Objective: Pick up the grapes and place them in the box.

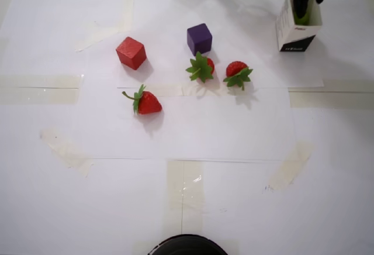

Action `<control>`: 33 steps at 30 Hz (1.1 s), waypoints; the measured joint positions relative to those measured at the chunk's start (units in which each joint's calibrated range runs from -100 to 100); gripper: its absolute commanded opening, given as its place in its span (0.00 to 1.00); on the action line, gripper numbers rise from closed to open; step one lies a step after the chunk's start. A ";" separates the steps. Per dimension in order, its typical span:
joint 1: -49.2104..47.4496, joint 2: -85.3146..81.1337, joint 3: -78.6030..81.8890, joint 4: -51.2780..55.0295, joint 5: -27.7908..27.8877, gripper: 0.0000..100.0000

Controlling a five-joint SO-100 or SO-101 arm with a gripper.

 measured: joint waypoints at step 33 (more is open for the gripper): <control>43.45 -66.61 39.28 27.19 -0.78 0.00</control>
